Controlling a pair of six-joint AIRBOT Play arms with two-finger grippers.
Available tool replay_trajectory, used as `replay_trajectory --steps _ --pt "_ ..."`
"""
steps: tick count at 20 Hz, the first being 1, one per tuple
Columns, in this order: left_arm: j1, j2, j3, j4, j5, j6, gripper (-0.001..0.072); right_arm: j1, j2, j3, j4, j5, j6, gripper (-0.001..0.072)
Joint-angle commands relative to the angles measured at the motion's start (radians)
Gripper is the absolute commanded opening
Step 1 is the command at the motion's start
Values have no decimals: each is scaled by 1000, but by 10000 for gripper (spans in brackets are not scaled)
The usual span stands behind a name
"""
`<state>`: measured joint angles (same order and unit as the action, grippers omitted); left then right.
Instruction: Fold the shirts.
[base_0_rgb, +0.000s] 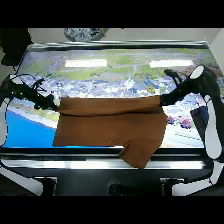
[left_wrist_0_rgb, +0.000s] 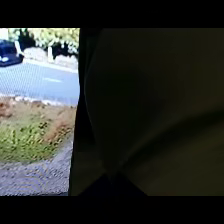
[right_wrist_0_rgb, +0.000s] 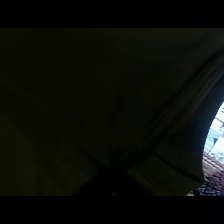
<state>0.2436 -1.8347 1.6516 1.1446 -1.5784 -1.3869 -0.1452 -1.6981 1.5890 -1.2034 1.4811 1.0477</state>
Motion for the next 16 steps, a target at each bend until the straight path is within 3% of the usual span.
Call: replay_trajectory --steps 1,7,8,9,10,11,14,16 --pt "-1 -4 -58 25 -43 3 28 1 6 -141 54 -69 12 42" --pt "-6 -15 -58 27 -53 -20 31 1 4 -178 51 -153 38 43" --pt "-6 -14 -58 27 -63 -20 129 1 5 -177 55 -152 53 45" --pt "-2 -13 -55 27 -81 -21 358 -2 9 -177 59 -153 63 140" --pt "6 -7 -47 35 -110 -27 461 -5 21 -172 56 -150 61 335" --pt "18 5 -42 43 -136 -27 460 -13 42 -164 46 -120 30 435" --pt "70 106 -89 107 -149 -45 456 -91 121 -163 4 38 -29 430" --pt "97 223 -245 137 -73 -45 456 -142 163 -197 -77 115 -46 428"
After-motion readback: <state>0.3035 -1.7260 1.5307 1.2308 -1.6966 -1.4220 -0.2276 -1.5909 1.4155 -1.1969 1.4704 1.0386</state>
